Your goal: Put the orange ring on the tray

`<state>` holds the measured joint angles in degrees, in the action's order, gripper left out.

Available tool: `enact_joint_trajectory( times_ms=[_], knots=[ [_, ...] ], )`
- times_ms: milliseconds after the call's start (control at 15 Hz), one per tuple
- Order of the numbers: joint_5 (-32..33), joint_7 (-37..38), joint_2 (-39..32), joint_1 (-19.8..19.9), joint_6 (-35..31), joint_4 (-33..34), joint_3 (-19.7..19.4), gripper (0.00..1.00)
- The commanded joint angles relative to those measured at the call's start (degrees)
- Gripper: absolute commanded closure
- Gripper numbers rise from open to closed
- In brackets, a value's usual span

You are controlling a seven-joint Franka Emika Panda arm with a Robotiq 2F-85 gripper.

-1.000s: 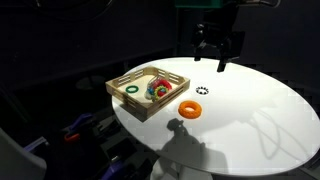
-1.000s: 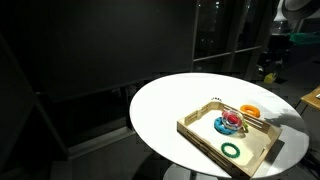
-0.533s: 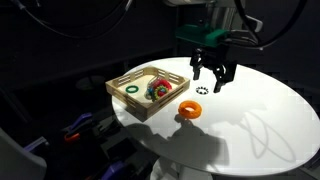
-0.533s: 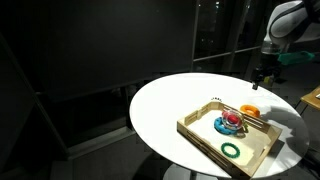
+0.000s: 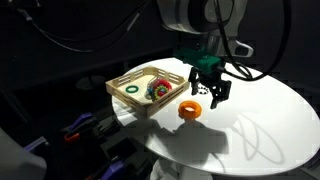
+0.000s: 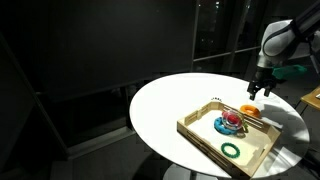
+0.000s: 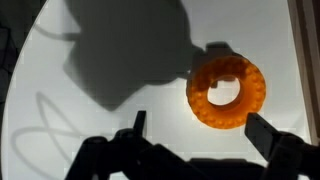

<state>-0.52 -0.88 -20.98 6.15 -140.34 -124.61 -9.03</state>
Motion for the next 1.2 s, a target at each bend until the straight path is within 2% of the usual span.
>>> enact_joint_trajectory(
  times_ms=[0,1133],
  knots=[
    [0.2,1.0,-1.4,0.8,-1.8,-0.2,0.4,0.0],
    [0.0,1.1,-4.2,1.4,-5.8,-2.2,0.4,0.0]
  ],
)
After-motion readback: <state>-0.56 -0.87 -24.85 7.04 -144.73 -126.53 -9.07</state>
